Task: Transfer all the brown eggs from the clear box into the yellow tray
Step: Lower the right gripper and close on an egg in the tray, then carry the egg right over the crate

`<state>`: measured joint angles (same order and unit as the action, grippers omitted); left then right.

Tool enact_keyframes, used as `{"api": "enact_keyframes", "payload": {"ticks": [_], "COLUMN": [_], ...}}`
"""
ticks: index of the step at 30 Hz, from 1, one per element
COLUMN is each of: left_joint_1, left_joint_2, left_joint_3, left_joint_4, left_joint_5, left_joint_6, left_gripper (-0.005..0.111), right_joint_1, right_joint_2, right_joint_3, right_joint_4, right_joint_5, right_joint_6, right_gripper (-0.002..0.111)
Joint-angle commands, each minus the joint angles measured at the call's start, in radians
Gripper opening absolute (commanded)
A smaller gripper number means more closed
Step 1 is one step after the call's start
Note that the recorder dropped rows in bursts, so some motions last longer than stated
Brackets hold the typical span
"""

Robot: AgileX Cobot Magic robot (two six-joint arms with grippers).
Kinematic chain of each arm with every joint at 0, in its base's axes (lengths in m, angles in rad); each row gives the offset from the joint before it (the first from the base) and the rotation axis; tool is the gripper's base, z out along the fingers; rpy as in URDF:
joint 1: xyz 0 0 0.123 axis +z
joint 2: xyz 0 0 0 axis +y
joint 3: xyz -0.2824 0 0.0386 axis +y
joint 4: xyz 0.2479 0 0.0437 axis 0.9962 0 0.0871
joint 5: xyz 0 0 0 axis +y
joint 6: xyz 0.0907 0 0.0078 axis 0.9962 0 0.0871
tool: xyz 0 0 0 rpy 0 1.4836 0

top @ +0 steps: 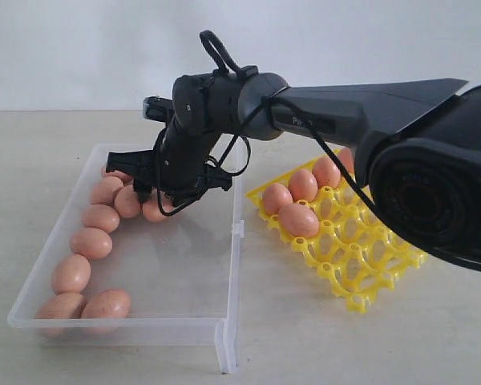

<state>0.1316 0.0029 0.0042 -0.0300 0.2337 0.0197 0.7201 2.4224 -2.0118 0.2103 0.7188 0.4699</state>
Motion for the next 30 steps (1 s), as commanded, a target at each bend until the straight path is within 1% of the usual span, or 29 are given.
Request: {"api": "enact_keyframes", "payload": {"ticks": [1, 3, 5, 8, 10, 12, 16, 20, 21, 22, 23, 24, 25, 26, 27, 28, 29, 30], "left_joint_1": [-0.003, -0.003, -0.003, -0.003, -0.003, -0.003, -0.003, -0.003, -0.003, -0.003, -0.003, -0.003, -0.003, -0.003, -0.003, -0.003, -0.003, -0.003], "left_joint_2": [-0.003, -0.003, -0.003, -0.003, -0.003, -0.003, -0.003, -0.003, -0.003, -0.003, -0.003, -0.003, -0.003, -0.003, -0.003, -0.003, -0.003, -0.003], "left_joint_3": [-0.004, -0.004, -0.004, -0.004, -0.004, -0.004, -0.004, -0.004, -0.004, -0.004, -0.004, -0.004, -0.004, -0.004, -0.004, -0.004, -0.004, -0.004], "left_joint_4": [-0.005, -0.005, -0.005, -0.005, -0.005, -0.005, -0.005, -0.005, -0.005, -0.005, -0.005, -0.005, -0.005, -0.005, -0.005, -0.005, -0.005, -0.005], "left_joint_5": [-0.001, -0.001, -0.001, -0.001, -0.001, -0.001, -0.001, -0.001, -0.001, -0.001, -0.001, -0.001, -0.001, -0.001, -0.001, -0.001, -0.001, -0.001], "left_joint_6": [0.001, 0.001, 0.001, 0.001, 0.001, 0.001, 0.001, 0.001, 0.001, 0.001, 0.001, 0.001, 0.001, 0.001, 0.001, 0.001, 0.001, 0.001], "left_gripper": [-0.004, -0.004, -0.004, -0.004, -0.004, -0.004, -0.004, -0.004, -0.004, -0.004, -0.004, -0.004, -0.004, -0.004, -0.004, -0.004, -0.004, -0.004], "right_joint_1": [-0.003, 0.0, 0.009, 0.047, 0.075, 0.101, 0.149, 0.159, 0.147, 0.139, 0.108, 0.086, 0.032, -0.008, -0.108, -0.196, -0.263, -0.352], "right_joint_2": [-0.041, -0.053, -0.064, -0.103, -0.144, -0.195, -0.336, -0.485, -0.572, -0.618, -0.715, -0.766, -0.855, -0.901, -0.981, -1.025, -1.045, -1.052], "right_joint_3": [-0.004, -0.004, -0.002, 0.049, 0.119, 0.2, 0.407, 0.634, 0.781, 0.858, 1.015, 1.092, 1.216, 1.273, 1.348, 1.394, 1.41, 1.413], "right_joint_4": [0.004, 0.002, -0.044, -0.21, -0.288, -0.305, -0.286, -0.283, -0.276, -0.266, -0.262, -0.256, -0.243, -0.243, -0.246, -0.25, -0.258, -0.285], "right_joint_5": [0.042, 0.08, 0.125, 0.144, 0.103, -0.009, -0.33, -0.626, -0.772, -0.837, -0.971, -1.038, -1.143, -1.179, -1.2, -1.2, -1.2, -1.198], "right_joint_6": [-0.011, -0.017, -0.028, -0.003, 0.024, 0.015, -0.012, -0.003, 0.001, 0.001, 0.003, 0.003, -0.001, -0.007, -0.025, -0.086, -0.172, -0.298], "right_gripper": [0.0, 0.0, 0.0, 0.0, 0.0, 0.0, 0.0, 0.0, 0.0, 0.0, 0.0, 0.0, 0.0, 0.0, 0.0, 0.0, 0.0, 0.0]}}
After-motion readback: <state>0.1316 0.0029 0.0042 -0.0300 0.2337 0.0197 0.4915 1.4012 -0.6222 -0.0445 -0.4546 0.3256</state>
